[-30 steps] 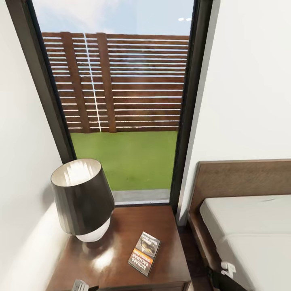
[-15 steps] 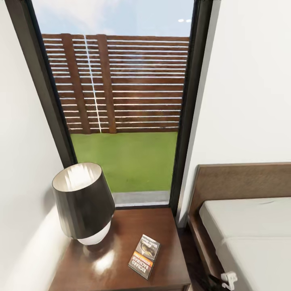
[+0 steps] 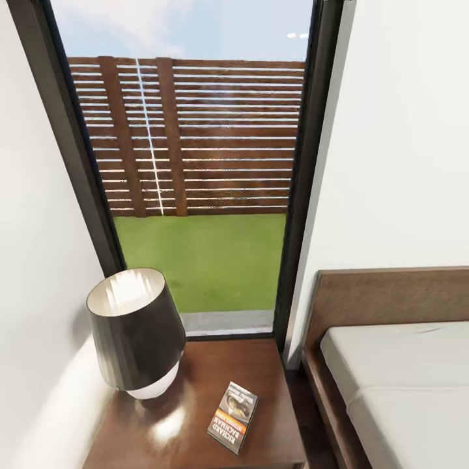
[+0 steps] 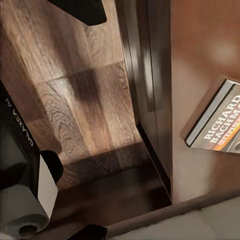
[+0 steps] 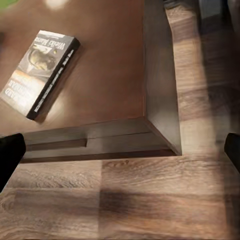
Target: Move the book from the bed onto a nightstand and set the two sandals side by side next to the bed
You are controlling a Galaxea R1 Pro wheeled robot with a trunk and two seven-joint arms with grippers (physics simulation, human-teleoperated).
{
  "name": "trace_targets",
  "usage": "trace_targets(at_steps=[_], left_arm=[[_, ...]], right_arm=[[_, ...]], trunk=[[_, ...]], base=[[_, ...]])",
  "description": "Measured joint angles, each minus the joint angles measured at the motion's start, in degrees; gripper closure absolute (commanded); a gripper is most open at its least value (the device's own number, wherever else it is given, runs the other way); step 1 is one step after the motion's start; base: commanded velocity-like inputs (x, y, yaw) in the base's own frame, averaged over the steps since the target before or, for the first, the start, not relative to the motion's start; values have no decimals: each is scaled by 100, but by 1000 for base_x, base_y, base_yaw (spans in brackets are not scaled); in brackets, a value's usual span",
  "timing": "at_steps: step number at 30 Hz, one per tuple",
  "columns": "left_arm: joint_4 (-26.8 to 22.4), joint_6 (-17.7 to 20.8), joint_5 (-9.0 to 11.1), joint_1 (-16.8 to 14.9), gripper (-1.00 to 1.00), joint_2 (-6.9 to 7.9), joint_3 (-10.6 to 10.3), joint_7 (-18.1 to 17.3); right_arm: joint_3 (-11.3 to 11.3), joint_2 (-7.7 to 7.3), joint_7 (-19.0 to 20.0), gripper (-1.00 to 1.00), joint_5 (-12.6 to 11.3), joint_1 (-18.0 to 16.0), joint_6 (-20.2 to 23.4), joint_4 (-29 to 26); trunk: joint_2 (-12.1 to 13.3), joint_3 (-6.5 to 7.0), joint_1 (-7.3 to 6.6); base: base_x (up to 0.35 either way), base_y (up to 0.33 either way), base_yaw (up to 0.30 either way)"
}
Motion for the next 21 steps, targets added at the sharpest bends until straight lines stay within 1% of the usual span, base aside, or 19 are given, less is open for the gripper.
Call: trace_targets(at_steps=[1,2,3,4,5,7,8,10,11,12,14,16,17,19,21], left_arm=[[0,0,-57,2,-100,-19,-1,77],[0,1,-154,6,-100,-47,-4,202],[-1,1,-243,8,-100,-68,-3,308],[-1,3,-310,10,-100,-82,-2,398],[-1,7,-399,15,-100,-101,-2,587],[-1,13,-430,19,-100,-120,0,790],[1,19,-448,33,-100,-153,0,1185],[1,17,-484,136,-100,-196,-13,1521],[-1,14,-653,291,-100,-250,-33,1826],[-2,16,-689,313,-100,-259,-5,1872],[0,21,-858,358,-100,-278,-5,1993],[4,26,-949,388,-100,-296,-3,2081],[4,27,-963,398,-100,-298,-2,2102],[6,28,-993,446,-100,-304,-3,2193],[5,28,-1008,479,-100,-307,-2,2270]], right_arm=[[2,3,-210,-100,1,1,103,-1],[4,11,-534,-100,5,3,295,-4],[7,24,-758,-100,11,4,492,-7],[8,34,-904,-100,13,5,660,-10],[5,47,-1082,-100,15,6,871,-7],[2,53,-1139,-100,15,6,941,-5],[3,83,-1163,-100,17,6,971,2],[5,128,-1171,-100,49,44,983,3],[28,236,-1176,-100,388,251,987,6],[6,261,-1176,-100,490,288,989,4],[10,358,-1172,-100,1070,365,1019,5],[8,432,-1171,-100,1623,440,1116,5],[2,446,-1172,-100,1746,451,1153,4],[6,487,-1163,-100,2124,503,1316,5],[9,515,-1155,-100,2422,584,1440,7]], trunk=[[40,18,-22],[80,36,-44],[120,54,-66],[160,72,-88],[201,90,-110],[281,126,-154],[321,144,-176],[401,179,-220],[441,195,-242],[481,215,-264],[562,251,-308],[642,287,-351],[682,305,-373],[762,341,-417],[842,377,-461]], base=[[0,0,0],[0,0,0],[0,0,0],[0,0,0],[0,0,0],[0,0,0],[0,0,0],[0,0,0],[0,0,0],[0,0,0],[0,0,0],[0,0,0],[0,0,0],[0,0,0],[0,0,0]])
